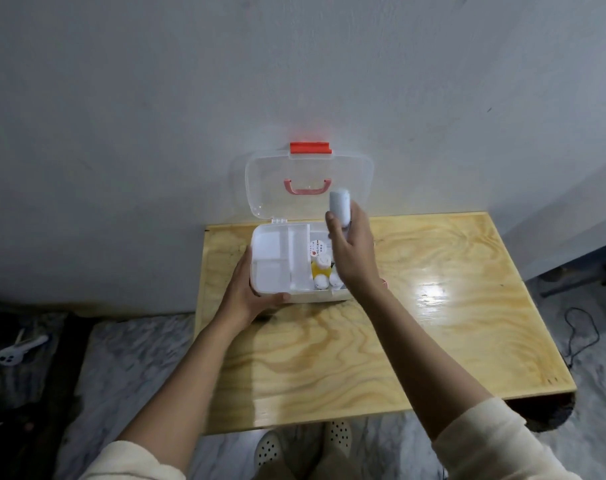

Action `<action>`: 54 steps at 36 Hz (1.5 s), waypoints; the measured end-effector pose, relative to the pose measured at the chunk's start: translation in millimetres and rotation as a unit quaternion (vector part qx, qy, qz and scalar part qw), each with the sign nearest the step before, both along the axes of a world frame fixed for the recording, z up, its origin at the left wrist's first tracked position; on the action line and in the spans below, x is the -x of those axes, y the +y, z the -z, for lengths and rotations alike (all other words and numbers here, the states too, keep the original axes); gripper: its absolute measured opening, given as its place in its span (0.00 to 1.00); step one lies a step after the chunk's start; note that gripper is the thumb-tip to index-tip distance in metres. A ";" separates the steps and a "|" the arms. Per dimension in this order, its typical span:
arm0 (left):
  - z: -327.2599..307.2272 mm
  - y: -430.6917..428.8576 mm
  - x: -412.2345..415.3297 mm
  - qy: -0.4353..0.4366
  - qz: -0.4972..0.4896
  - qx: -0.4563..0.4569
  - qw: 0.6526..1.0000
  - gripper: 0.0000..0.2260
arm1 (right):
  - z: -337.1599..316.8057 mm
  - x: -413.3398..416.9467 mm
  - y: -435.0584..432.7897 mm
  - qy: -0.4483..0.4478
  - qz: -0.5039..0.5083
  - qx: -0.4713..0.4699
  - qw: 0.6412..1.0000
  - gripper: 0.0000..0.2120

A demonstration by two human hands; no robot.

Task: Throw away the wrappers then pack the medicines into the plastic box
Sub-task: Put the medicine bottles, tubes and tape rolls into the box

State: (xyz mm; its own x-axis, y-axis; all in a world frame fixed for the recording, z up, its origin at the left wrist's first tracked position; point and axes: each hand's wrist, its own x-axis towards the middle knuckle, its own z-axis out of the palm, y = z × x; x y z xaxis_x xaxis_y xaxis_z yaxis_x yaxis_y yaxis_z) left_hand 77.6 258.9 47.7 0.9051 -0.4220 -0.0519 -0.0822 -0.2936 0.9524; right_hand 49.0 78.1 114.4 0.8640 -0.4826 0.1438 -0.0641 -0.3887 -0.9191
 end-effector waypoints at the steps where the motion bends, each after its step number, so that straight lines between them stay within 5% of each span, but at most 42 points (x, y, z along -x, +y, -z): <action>1: -0.5 0.9 0.7 0.008 0.001 0.004 1.000 0.43 | 2.2 0.7 8.8 0.007 -0.006 -0.011 1.000 0.13; 6: 2.0 6.1 2.7 0.035 0.010 0.011 0.999 0.37 | 8.8 -0.5 48.2 0.057 -0.039 -0.079 0.994 0.07; 11: 6.1 8.3 0.4 0.055 0.001 0.019 0.998 0.33 | 22.6 -6.7 61.9 0.100 -0.023 -0.015 0.995 0.12; 18: 21.9 14.3 -1.8 0.064 0.001 0.013 0.998 0.41 | 36.8 -10.8 65.5 0.160 0.009 0.063 0.985 0.15; 38: 6.9 14.3 2.0 0.102 -0.005 0.039 0.994 0.43 | 42.1 -21.5 73.5 0.204 0.046 0.099 0.973 0.09; 47: 12.6 15.9 2.2 0.112 -0.016 0.023 0.993 0.40 | 40.4 -1.7 63.2 0.118 -0.025 0.130 0.984 0.17; 54: 14.9 14.8 1.5 0.124 -0.036 0.035 0.991 0.44 | 48.4 17.6 53.3 0.142 -0.147 0.195 0.959 0.16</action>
State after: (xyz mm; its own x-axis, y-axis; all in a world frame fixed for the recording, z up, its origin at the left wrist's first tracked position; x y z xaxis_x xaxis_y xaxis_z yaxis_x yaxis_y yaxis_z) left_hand 76.1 273.7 32.9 0.8956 -0.3680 -0.2500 0.1762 -0.2226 0.9588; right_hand 31.4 131.4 66.0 0.9857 -0.1686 0.0028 -0.1245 -0.7387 -0.6625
